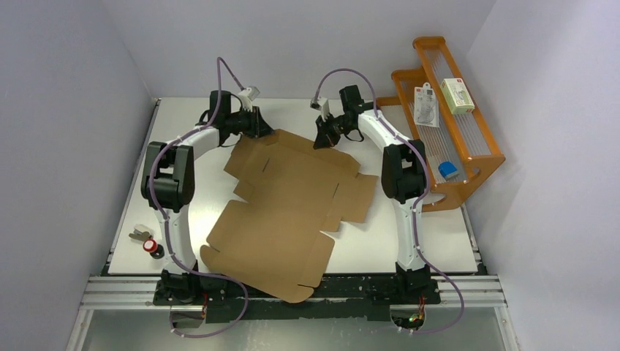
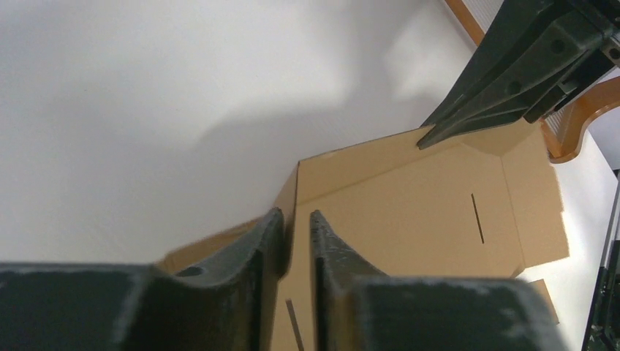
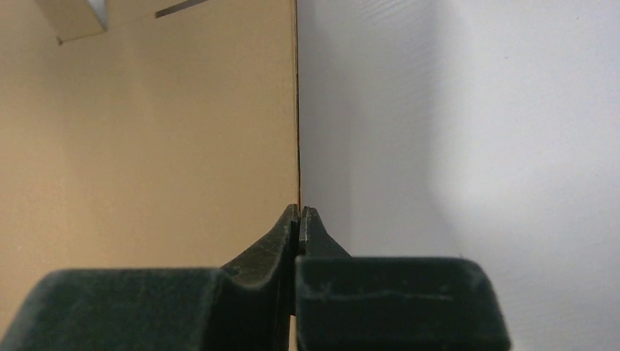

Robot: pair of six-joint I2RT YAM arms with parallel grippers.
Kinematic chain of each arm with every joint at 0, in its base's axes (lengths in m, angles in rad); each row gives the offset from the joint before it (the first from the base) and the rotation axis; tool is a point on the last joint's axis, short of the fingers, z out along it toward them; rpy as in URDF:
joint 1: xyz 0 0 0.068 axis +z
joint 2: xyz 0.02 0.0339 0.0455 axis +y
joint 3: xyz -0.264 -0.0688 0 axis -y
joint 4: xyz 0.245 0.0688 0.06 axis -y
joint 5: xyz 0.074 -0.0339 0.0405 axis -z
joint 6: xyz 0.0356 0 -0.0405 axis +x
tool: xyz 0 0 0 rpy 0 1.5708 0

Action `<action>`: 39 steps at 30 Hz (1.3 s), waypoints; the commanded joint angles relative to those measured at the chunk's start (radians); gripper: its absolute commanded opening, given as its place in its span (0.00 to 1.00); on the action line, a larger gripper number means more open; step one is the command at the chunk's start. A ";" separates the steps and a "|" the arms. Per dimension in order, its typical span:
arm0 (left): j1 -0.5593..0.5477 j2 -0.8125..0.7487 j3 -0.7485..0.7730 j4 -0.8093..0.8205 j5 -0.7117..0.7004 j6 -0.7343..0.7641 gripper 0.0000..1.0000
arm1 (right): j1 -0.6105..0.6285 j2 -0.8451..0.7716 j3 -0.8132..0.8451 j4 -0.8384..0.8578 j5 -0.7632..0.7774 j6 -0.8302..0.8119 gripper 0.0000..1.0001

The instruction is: Fold the paper box

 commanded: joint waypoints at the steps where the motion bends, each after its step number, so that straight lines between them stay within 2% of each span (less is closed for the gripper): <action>1: -0.007 -0.109 -0.030 0.016 -0.029 0.025 0.30 | -0.003 -0.075 -0.014 -0.027 0.023 -0.060 0.00; 4: -0.007 -0.170 -0.068 0.001 -0.084 0.015 0.45 | 0.004 -0.131 -0.070 0.014 0.062 -0.069 0.00; 9: -0.007 -0.310 -0.178 -0.020 -0.267 -0.038 0.61 | 0.036 -0.213 -0.148 0.051 0.179 -0.125 0.00; 14: -0.007 -0.463 -0.362 0.000 -0.457 -0.137 0.70 | 0.106 -0.293 -0.272 0.148 0.385 -0.150 0.00; 19: -0.006 -0.581 -0.502 -0.010 -0.609 -0.192 0.75 | 0.214 -0.384 -0.455 0.346 0.661 -0.176 0.00; 23: -0.002 -0.638 -0.565 -0.026 -0.666 -0.198 0.77 | 0.288 -0.455 -0.594 0.506 0.796 -0.221 0.00; 26: 0.001 -0.669 -0.610 -0.024 -0.671 -0.202 0.78 | 0.315 -0.495 -0.654 0.578 0.826 -0.229 0.00; 33: -0.001 -0.718 -0.707 0.002 -0.626 -0.304 0.76 | 0.317 -0.500 -0.579 0.479 0.767 -0.206 0.00; 39: -0.063 -0.826 -0.858 0.086 -0.549 -0.404 0.66 | 0.332 -0.538 -0.574 0.487 0.793 -0.232 0.00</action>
